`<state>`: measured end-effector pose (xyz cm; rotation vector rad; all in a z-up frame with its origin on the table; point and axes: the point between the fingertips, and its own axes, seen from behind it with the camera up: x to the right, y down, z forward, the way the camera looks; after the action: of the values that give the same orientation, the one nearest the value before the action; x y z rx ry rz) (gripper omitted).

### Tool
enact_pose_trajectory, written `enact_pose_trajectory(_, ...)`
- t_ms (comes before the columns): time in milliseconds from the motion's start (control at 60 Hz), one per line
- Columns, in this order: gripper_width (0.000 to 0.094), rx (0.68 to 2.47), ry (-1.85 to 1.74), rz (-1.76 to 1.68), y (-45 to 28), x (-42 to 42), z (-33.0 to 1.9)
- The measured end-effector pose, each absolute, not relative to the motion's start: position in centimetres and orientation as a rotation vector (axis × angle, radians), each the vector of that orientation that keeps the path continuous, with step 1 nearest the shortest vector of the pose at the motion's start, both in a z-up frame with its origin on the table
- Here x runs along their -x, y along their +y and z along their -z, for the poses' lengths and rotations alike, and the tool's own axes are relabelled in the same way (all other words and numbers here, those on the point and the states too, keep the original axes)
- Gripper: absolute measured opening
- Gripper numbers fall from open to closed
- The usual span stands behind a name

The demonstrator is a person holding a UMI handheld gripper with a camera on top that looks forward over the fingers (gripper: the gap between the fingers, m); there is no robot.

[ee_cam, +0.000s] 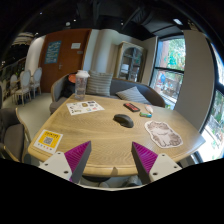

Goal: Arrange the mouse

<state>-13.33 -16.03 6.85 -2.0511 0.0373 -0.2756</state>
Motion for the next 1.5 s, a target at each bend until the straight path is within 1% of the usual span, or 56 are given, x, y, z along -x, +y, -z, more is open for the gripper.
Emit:
enact_pose_trajectory(17,0.0835,2.046,0.028,0.271,-14.6,12.7,-6.0)
enact_pose_trajectory(100,0.0835,2.045,0.016,0.273,-13.8,12.4,-5.9)
enact_pose_trajectory(133,0.0835,2.056,0.013,0.274,-13.8,12.2,-6.4)
enact_pose_trajectory(233,0.0835,2.077,0.044,0.272,-11.7,10.0,-5.6)
enact_pose_trajectory(317,0.0838,2.118,0.099,0.254,-8.9,7.2,-3.9)
enact_pose_trajectory(450,0.0837,2.134,0.161,0.211,-3.6,3.8,-2.4)
enact_pose_trajectory(700,0.0831,2.180,0.081,0.092,6.5,2.1,-0.4)
enact_pose_trajectory(833,0.0842,2.210,0.057,0.063,9.8,1.1,0.7)
enact_pose_trajectory(1017,0.0820,2.221,0.077,0.053,13.0,-0.5,1.5)
enact_pose_trajectory(1083,0.0739,2.225,0.086,0.068,13.7,-0.7,2.1)
enact_pose_trajectory(1117,0.0638,2.218,0.092,0.067,14.0,-0.6,2.1)
enact_pose_trajectory(1150,0.0628,2.220,0.091,0.085,14.1,-0.7,2.1)
enact_pose_trajectory(1200,0.0587,2.230,0.105,0.094,14.0,-0.8,2.1)
enact_pose_trajectory(1217,0.0542,2.233,0.116,0.097,13.9,-0.8,2.1)
enact_pose_trajectory(1233,0.0473,2.228,0.128,0.106,14.0,-1.0,1.8)
enact_pose_trajectory(1267,0.0413,2.229,0.131,0.114,13.9,-1.1,1.6)
enact_pose_trajectory(1383,0.0375,2.224,0.122,0.130,12.4,-1.8,0.4)
enact_pose_trajectory(1500,0.0364,2.162,0.126,0.251,8.9,-5.8,-3.5)
